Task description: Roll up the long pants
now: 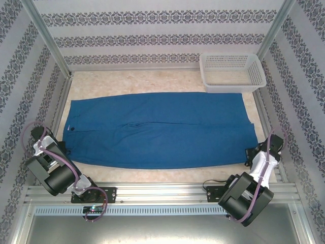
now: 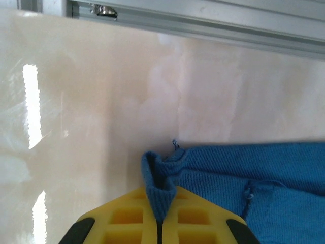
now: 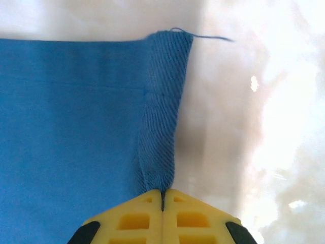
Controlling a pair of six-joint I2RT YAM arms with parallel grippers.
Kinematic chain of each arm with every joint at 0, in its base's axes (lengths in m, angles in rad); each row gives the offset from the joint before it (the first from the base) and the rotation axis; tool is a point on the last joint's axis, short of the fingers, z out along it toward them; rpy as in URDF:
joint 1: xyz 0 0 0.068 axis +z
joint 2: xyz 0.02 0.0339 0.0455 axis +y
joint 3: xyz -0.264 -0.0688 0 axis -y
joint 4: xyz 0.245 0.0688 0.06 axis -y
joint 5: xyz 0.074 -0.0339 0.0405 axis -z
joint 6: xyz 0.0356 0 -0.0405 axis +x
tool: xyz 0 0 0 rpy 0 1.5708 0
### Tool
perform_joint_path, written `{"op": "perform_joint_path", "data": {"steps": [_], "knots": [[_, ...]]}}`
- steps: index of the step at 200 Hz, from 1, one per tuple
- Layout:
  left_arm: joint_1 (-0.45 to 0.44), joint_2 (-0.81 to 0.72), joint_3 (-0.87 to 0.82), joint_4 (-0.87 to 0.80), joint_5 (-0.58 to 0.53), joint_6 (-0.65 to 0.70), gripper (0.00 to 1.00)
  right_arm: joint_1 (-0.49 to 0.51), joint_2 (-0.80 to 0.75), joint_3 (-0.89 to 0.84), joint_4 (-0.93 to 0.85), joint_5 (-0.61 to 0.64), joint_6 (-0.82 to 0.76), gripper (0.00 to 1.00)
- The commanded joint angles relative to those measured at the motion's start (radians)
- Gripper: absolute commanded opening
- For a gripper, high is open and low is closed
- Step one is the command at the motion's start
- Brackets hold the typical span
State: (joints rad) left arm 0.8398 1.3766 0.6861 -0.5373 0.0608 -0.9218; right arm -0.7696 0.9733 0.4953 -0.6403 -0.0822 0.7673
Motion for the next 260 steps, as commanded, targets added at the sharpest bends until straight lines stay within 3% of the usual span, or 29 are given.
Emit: {"op": "perform_joint_path", "data": {"steps": [1, 54, 125, 193, 260], "knots": [[0.01, -0.072, 0.037, -0.044, -0.015, -0.025, 0.0, 0.003, -0.013, 0.12, 0.036, 0.011, -0.074, 0.0], [-0.004, -0.116, 0.159, -0.112, 0.03, -0.04, 0.0, 0.069, 0.065, 0.289, 0.051, -0.095, -0.035, 0.0], [-0.07, -0.055, 0.352, -0.075, 0.106, -0.1, 0.0, 0.201, 0.386, 0.621, 0.074, -0.101, -0.054, 0.0], [-0.22, 0.18, 0.606, -0.049, 0.038, -0.14, 0.0, 0.243, 0.591, 0.837, 0.069, -0.102, -0.084, 0.0], [-0.307, 0.399, 0.806, -0.048, -0.046, -0.179, 0.0, 0.318, 0.861, 1.08, 0.051, -0.062, -0.121, 0.0]]}}
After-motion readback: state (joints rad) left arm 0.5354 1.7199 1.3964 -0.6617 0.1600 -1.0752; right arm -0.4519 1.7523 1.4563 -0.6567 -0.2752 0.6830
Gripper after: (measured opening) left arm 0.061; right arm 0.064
